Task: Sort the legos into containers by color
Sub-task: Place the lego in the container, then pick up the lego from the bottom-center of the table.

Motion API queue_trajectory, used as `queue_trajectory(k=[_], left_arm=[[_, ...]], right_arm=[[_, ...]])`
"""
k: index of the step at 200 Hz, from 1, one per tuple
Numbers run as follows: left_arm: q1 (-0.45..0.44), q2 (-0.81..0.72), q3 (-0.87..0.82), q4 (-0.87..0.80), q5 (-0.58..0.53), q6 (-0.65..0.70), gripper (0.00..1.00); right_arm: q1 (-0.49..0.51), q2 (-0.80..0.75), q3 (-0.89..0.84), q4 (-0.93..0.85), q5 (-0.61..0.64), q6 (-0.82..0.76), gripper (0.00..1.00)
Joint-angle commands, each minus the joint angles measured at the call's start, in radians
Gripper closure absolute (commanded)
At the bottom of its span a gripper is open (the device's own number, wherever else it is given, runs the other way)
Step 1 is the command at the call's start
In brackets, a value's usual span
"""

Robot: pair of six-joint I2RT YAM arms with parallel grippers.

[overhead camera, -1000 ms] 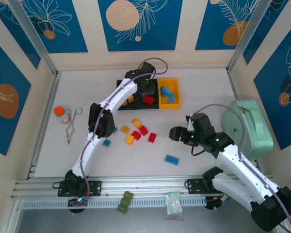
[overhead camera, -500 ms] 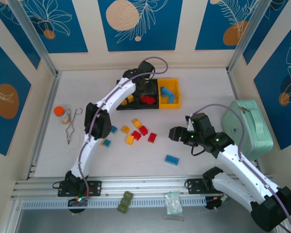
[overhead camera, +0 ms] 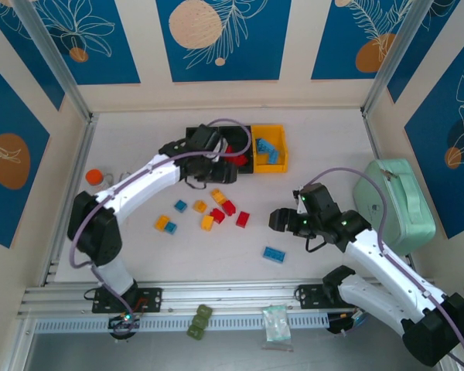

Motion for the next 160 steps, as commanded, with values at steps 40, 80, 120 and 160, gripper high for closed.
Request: queue_trajectory(k=[40, 80, 120, 160], left_arm=[[-0.025, -0.286, -0.395, 0.151, 0.081, -0.088, 0.34], [-0.035, -0.382, -0.546, 0.184, 0.094, -0.141, 0.34], [-0.044, -0.433, -0.624, 0.209, 0.112, -0.171, 0.34], [-0.06, -0.445, -0.683, 0.241, 0.124, -0.207, 0.33]], right_arm=[[0.103, 0.056, 0.019, -0.207, 0.14, 0.178, 0.15], [0.22, 0.145, 0.001, -0.184, 0.187, 0.322, 0.08], [0.289, 0.237, -0.007, -0.14, 0.211, 0.411, 0.06], [0.314, 0.331, -0.013, -0.061, 0.196, 0.436, 0.07]])
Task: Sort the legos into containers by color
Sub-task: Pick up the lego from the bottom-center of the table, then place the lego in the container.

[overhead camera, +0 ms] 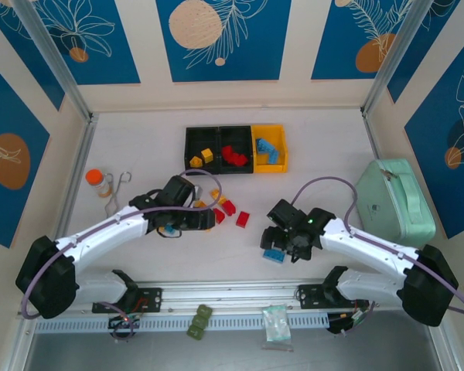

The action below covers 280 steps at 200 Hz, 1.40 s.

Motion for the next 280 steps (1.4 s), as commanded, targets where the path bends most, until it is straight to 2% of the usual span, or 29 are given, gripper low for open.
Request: queue_trajectory(k=[1, 58, 111, 144, 168, 200, 241, 280], left_arm=[[-0.015, -0.015, -0.032, 0.032, 0.028, -0.035, 0.33], [-0.026, 0.006, -0.047, 0.053, 0.024, -0.053, 0.34], [-0.036, 0.029, -0.05, 0.07, 0.027, -0.064, 0.34], [-0.04, 0.028, -0.041, 0.073, 0.025, -0.071, 0.34], [-0.043, 0.018, -0.038, 0.076, 0.018, -0.082, 0.34], [-0.044, -0.001, -0.041, 0.089, 0.003, -0.106, 0.33], [-0.051, -0.005, -0.044, 0.102, -0.001, -0.132, 0.34], [-0.057, 0.002, -0.039, 0.101, -0.01, -0.147, 0.34]], right_arm=[[0.016, 0.048, -0.014, 0.049, 0.01, 0.054, 0.07], [0.032, 0.206, -0.001, 0.099, -0.013, 0.076, 0.12], [0.04, 0.208, 0.031, 0.08, -0.001, 0.059, 0.4], [0.021, 0.172, 0.095, 0.028, 0.034, 0.007, 0.44], [-0.05, 0.148, 0.164, 0.013, 0.039, -0.08, 0.44], [-0.202, 0.177, 0.284, 0.039, 0.008, -0.232, 0.44], [-0.359, 0.335, 0.519, 0.052, -0.014, -0.39, 0.43], [-0.46, 0.532, 0.73, 0.076, -0.037, -0.448, 0.43]])
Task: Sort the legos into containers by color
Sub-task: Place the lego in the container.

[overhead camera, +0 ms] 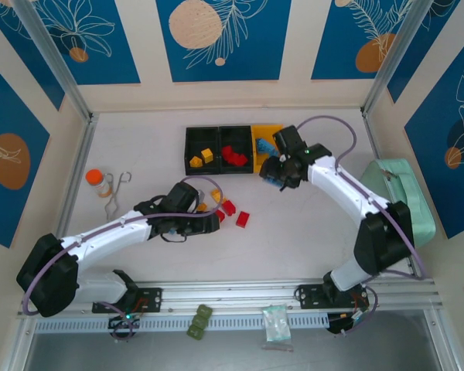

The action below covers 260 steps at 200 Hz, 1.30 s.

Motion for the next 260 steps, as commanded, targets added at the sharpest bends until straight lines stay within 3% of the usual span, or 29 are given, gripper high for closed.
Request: queue_trajectory(k=[1, 59, 113, 143, 208, 260], left_arm=[[-0.015, -0.019, -0.001, 0.013, -0.013, -0.021, 0.33], [-0.022, -0.024, 0.012, -0.015, -0.032, -0.027, 0.33], [-0.024, -0.022, 0.011, -0.028, -0.039, -0.032, 0.34], [-0.025, -0.023, 0.01, -0.032, -0.043, -0.03, 0.34], [-0.024, -0.032, 0.003, -0.034, -0.047, -0.034, 0.33], [-0.024, -0.085, 0.006, -0.096, -0.11, -0.052, 0.33]], right_arm=[[-0.043, 0.101, 0.108, 0.007, -0.03, -0.077, 0.43], [-0.11, 0.409, 0.415, -0.034, -0.065, -0.103, 0.42], [-0.121, 0.564, 0.567, -0.078, -0.079, -0.096, 0.4], [-0.12, 0.583, 0.565, -0.07, -0.067, -0.086, 0.38], [-0.109, 0.574, 0.587, -0.072, -0.046, -0.089, 0.22], [-0.09, 0.443, 0.527, -0.04, -0.053, -0.107, 0.23]])
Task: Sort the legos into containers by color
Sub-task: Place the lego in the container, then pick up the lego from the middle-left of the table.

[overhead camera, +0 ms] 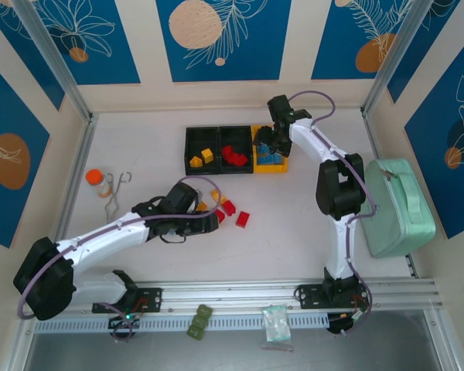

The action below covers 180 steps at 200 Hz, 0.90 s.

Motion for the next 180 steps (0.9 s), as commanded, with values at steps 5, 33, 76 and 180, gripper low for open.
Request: queue_trajectory(k=[5, 33, 76, 180], left_arm=[[-0.012, -0.056, 0.006, -0.085, -0.073, -0.027, 0.32], [-0.006, -0.094, 0.026, -0.188, -0.15, -0.034, 0.3], [0.027, -0.109, 0.054, -0.312, -0.222, -0.033, 0.3], [0.194, -0.169, -0.019, -0.356, -0.321, -0.128, 0.31]], right_arm=[[0.023, -0.143, -0.061, 0.023, -0.009, -0.02, 0.23], [0.048, -0.298, -0.205, 0.083, -0.042, -0.029, 0.23], [0.11, -0.539, -0.468, 0.166, -0.099, -0.059, 0.24], [0.326, -0.948, -0.925, 0.271, -0.19, -0.038, 0.23]])
